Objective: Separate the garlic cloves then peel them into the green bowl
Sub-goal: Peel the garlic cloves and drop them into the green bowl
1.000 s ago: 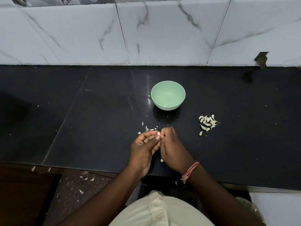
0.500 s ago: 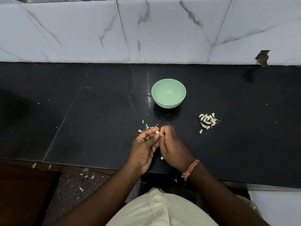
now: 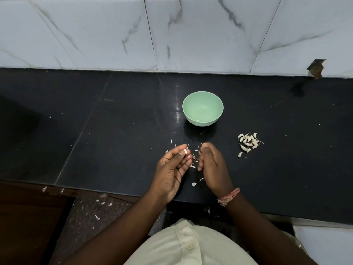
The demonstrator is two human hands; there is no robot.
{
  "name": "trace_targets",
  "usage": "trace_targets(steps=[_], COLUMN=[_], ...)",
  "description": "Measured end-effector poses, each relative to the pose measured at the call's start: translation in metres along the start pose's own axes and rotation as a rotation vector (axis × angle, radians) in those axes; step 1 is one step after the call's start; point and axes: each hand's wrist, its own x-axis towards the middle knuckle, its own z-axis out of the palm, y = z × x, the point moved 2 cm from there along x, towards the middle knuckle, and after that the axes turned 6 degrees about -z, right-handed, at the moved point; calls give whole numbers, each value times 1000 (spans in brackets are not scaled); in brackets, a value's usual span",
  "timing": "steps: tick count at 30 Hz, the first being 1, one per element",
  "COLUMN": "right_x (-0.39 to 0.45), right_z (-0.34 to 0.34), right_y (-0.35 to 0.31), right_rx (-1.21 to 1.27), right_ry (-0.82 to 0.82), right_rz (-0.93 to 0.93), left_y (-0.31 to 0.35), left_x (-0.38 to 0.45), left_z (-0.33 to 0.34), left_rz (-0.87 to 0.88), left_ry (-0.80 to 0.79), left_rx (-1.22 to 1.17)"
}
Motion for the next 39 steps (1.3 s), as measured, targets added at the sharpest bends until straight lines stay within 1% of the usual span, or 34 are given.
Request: trace_targets(steps=[3, 5, 9, 11, 13, 15, 18, 23, 28, 31, 36, 39], right_x=[3, 3, 2, 1, 1, 1, 2, 3, 0, -2, -3, -2], right_z=[1, 3, 3, 2, 0, -2, -5, -6, -5, -3, 2, 7], right_y=[-1, 1, 8, 10, 8, 0, -7, -10, -8, -7, -7, -6], right_rx=[-106, -134, -160, -167, -194, -246, -274, -343, -405, -415, -440, -346], right_ry=[16, 9, -86, -84, -32, 1, -10, -82, -90, -92, -100, -76], right_rz=[-4, 4, 3, -13, -58, -153, -222, -265, -298, -312, -226, -37], left_y=[0, -1, 1, 0, -1, -1, -1, 0, 4, 4, 4, 2], left_x=[-1, -2, -3, -3, -3, -2, -1, -3, -6, -8, -10, -9], left_z=[1, 1, 2, 2, 1, -2, -5, -3, -1, 1, 3, 4], left_rz=[-4, -3, 5, 14, 23, 43, 76, 132, 186, 199, 223, 247], left_ry=[6, 8, 2, 1, 8, 25, 38, 46, 54, 52, 50, 33], left_rx=[-12, -20, -34, -31, -13, 9, 31, 175, 309, 343, 421, 445])
